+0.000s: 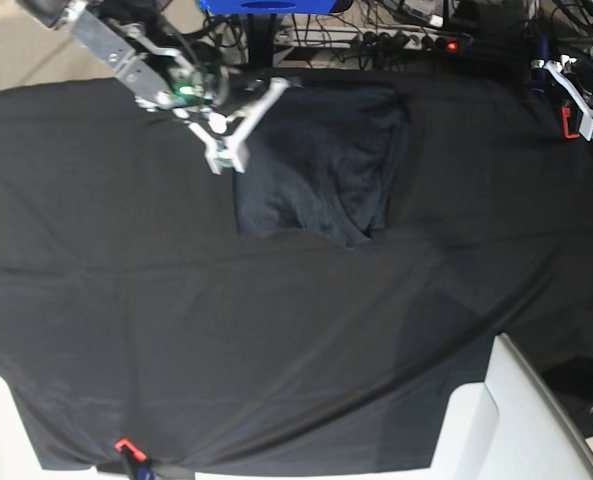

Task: Fold the T-shirt properly
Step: 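Sweep the right gripper across the bundle's top to flatten it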

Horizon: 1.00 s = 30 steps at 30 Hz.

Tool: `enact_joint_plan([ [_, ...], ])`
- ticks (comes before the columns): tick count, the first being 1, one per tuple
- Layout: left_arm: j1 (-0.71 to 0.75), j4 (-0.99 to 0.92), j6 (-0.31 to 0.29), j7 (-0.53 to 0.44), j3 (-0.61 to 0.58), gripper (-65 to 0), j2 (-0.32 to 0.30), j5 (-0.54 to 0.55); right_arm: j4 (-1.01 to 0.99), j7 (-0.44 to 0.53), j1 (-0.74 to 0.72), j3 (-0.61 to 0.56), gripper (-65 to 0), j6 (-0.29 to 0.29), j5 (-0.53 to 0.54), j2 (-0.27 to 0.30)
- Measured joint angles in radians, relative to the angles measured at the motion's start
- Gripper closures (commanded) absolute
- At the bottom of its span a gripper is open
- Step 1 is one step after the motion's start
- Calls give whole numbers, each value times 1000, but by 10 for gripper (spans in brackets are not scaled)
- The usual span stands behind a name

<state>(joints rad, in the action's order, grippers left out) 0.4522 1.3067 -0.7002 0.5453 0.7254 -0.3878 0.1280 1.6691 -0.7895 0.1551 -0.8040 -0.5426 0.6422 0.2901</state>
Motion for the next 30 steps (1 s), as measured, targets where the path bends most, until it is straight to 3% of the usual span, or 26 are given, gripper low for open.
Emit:
enact_joint_plan([
  [10,0,0,0,0,0,0,0,0,121,-5,47,1,0,-16,-16,12],
  [14,0,0,0,0,0,0,-3,0,245,-75,42,-8,0,-3,-2,13],
  [16,-1,0,0,2,0,0,-4,-2,264,-96,11,-18,0,36,-11,20],
  [19,-1,0,0,0,-1,0,-5,-1,233,-104,-117,-129,0,135,-11,18],
  [24,-2,0,0,0,5,0,-6,-1,37,-146,-309,-335,0,142,-2,-76],
  [30,-1,0,0,0,5,0,-6,0,-122,-142,-426,-466,0,143,-8,-237],
])
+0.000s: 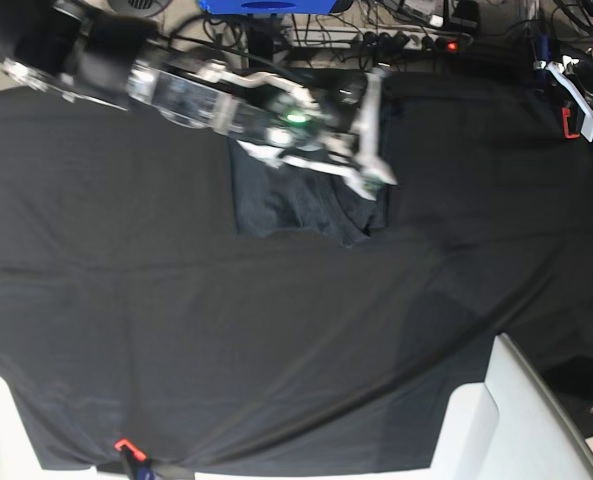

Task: Fold the T-shirt properly
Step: 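Sweep the right gripper across the bundle's top to flatten it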

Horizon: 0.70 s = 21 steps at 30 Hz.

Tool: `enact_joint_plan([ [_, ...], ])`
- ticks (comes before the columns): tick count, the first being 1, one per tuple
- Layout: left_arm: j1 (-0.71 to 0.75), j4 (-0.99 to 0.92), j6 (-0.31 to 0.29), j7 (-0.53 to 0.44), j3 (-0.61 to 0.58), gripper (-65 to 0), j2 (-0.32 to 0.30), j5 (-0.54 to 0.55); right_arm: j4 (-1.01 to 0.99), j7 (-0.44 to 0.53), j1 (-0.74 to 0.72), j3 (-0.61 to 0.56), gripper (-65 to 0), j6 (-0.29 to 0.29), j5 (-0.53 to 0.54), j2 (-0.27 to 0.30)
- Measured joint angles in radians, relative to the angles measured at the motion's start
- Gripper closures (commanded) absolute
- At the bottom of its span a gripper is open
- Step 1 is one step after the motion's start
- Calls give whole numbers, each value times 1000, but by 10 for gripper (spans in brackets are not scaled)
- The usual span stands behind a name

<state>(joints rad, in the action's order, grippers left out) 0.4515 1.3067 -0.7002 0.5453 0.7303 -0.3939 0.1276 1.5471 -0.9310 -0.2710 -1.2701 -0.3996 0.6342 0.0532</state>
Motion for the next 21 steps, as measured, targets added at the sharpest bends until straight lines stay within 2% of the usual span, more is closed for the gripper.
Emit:
enact_joint_plan([
  [3,0,0,0,-1,0,0,1,1,-44,-7,-5,-47,0,1,10,-43],
  [7,0,0,0,0,0,0,1,0,-137,14,-30,-53,0,18,7,-59],
  [10,0,0,0,0,-1,0,4,0,-211,76,-64,-47,0,74,-7,-72],
  [15,0,0,0,0,-1,0,8,0,-297,103,-67,-52,0,84,9,-116],
  [21,0,0,0,0,-1,0,8,0,-323,111,-71,-52,0,82,4,-122],
])
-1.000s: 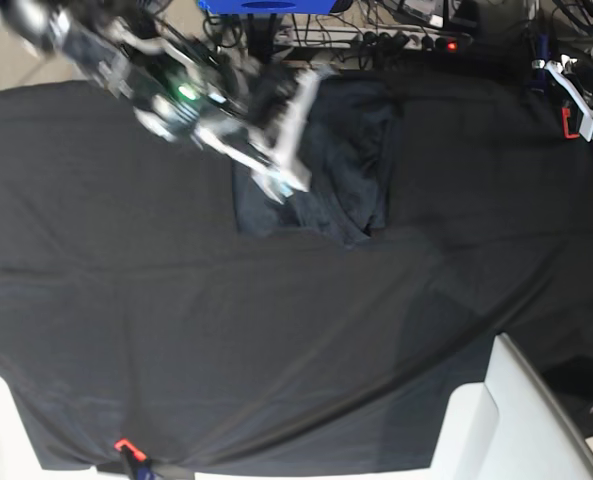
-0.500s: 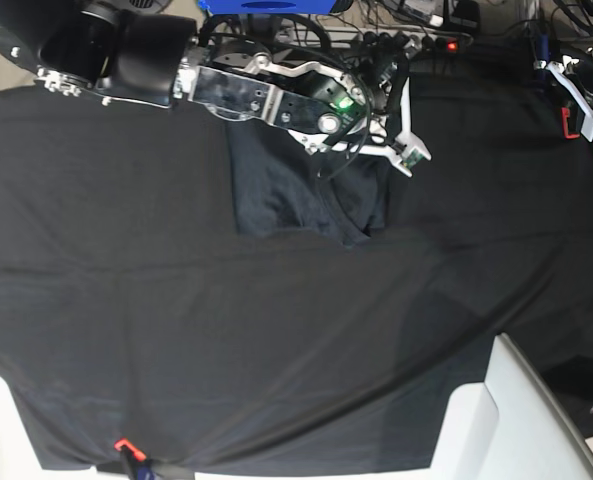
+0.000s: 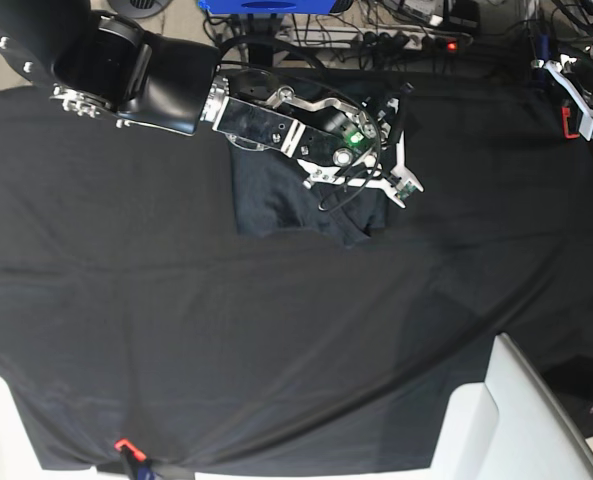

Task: Fold the T-shirt properly
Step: 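Sweep the right gripper across the bundle's top to flatten it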

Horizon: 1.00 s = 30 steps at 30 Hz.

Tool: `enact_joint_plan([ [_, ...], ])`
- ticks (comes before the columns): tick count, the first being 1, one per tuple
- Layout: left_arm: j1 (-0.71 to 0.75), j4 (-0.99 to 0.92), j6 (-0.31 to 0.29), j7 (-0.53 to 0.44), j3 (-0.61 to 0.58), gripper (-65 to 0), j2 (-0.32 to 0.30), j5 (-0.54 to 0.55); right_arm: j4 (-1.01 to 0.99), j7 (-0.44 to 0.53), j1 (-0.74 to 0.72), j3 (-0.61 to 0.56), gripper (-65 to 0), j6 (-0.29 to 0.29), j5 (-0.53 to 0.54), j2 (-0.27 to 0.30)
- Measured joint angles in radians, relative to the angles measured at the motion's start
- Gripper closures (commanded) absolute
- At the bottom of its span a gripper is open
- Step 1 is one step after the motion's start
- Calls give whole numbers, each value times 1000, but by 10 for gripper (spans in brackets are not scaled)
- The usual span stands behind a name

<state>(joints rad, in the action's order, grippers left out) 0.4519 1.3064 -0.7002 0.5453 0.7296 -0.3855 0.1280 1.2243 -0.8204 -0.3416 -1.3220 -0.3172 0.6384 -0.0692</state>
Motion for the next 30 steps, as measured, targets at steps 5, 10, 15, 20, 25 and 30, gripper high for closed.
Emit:
enact_joint_plan([
  [5,0,0,0,0,0,0,0,0,-13,2,38,0,0,5,11,15],
  [10,-2,0,0,0,0,0,0,0,-22,8,66,12,0,73,-11,37],
  [15,-21,-4,0,0,-2,0,-1,0,-17,33,99,11,0,117,6,56],
  [20,-28,-4,0,0,-5,0,0,-1,-1,31,102,13,0,117,7,69],
  [25,-64,2,7,2,-104,0,-2,4,63,-10,104,11,0,89,-3,82],
  [30,-47,105,1,18,-141,0,18,17,191,-55,97,65,0,3,3,90],
])
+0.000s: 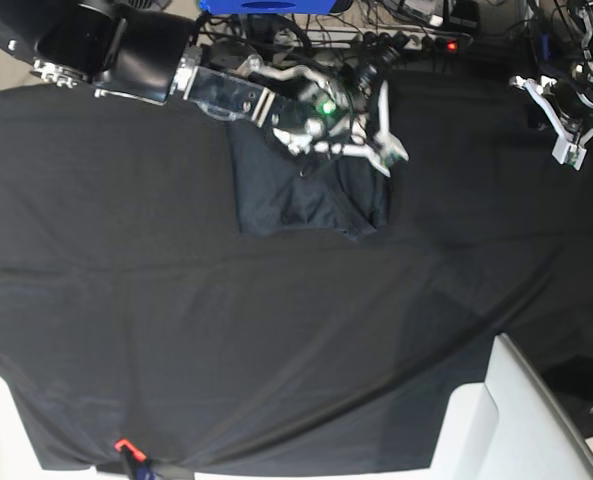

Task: Fold the T-shirt properly
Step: 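Sweep the right gripper across the bundle's top to flatten it, then move the left gripper to the bundle's side edge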

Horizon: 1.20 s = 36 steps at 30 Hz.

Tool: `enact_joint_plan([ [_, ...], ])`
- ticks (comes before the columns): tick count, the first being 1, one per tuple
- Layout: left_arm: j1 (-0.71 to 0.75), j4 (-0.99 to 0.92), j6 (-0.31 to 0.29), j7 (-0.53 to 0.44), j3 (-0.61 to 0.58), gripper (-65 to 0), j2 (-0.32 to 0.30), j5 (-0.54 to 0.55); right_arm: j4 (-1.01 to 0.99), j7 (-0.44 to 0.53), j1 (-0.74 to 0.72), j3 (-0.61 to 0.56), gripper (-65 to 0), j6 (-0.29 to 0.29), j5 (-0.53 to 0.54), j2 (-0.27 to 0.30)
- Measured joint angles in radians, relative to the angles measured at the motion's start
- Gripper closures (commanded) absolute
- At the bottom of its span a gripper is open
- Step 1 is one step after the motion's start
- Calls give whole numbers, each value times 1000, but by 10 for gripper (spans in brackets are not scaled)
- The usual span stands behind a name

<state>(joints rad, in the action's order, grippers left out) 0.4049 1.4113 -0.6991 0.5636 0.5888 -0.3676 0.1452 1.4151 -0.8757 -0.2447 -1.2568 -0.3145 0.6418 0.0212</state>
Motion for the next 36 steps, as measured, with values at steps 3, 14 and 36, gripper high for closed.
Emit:
enact_joint_plan([
  [3,-5,71,6,32,-11,0,13,103,124,-8,10,109,0,-4,-1,33],
  [14,-74,147,6,294,-11,-165,44,612,256,-2,198,661,0,-3,-14,168],
  [36,-166,-177,9,281,-171,-650,155,744,250,91,315,737,0,0,-6,267],
])
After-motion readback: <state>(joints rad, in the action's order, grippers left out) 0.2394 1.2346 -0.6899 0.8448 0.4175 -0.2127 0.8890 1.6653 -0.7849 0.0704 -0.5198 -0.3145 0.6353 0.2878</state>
